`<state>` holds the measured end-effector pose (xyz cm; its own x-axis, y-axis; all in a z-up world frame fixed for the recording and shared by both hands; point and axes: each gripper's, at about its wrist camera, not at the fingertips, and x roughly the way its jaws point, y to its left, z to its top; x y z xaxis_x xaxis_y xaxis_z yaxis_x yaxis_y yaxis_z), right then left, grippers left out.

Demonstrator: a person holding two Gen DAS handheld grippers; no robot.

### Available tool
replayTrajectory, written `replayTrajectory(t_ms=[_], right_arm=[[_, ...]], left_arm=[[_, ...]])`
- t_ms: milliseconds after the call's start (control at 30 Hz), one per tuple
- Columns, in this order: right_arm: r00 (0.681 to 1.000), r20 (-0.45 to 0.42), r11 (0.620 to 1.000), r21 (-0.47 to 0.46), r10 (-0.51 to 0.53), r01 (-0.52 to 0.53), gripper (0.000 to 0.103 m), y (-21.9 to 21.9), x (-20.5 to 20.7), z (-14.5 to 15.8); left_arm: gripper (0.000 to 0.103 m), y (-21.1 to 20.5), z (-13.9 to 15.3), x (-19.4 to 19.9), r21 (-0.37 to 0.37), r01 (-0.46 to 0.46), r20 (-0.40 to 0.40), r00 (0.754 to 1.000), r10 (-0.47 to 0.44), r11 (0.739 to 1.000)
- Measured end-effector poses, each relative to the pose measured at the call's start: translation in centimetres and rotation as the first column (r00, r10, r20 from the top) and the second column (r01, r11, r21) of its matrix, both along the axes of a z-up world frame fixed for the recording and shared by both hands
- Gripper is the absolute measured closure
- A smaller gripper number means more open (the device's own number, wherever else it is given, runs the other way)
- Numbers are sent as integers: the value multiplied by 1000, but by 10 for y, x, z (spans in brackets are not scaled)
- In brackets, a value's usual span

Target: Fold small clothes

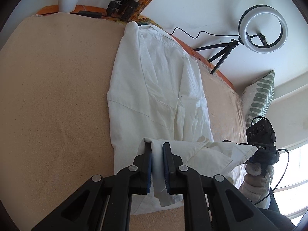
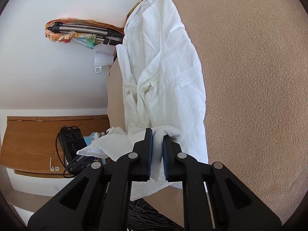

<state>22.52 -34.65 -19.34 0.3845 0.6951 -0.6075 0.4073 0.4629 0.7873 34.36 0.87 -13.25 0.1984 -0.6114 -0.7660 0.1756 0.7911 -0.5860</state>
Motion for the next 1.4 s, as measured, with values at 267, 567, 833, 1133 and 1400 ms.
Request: replayTrajectory(t_ms=[267,567,833,1133,1400], right_arm=[[999,9,993,106,-49,47,58,-15,5,-6],[987,157,995,-96,-25,40,51,-24,-6,33],[981,121,931,-352,150,-99,53,6,-5,27],[975,96,883,-450,201,-137,74,15,8,22],[973,68,828,-541,219,-149,95,23,8,23]], left_arm=[[73,7,4,6,-11,-38,14,999,38,999],[66,38,26,1,-15,-119,131,984,120,993],[67,22,-1,-4,55,-64,89,994,59,996],[68,-8,16,-15,115,-4,187,982,-18,993],[68,-30,12,-16,228,44,245,964,-101,973]])
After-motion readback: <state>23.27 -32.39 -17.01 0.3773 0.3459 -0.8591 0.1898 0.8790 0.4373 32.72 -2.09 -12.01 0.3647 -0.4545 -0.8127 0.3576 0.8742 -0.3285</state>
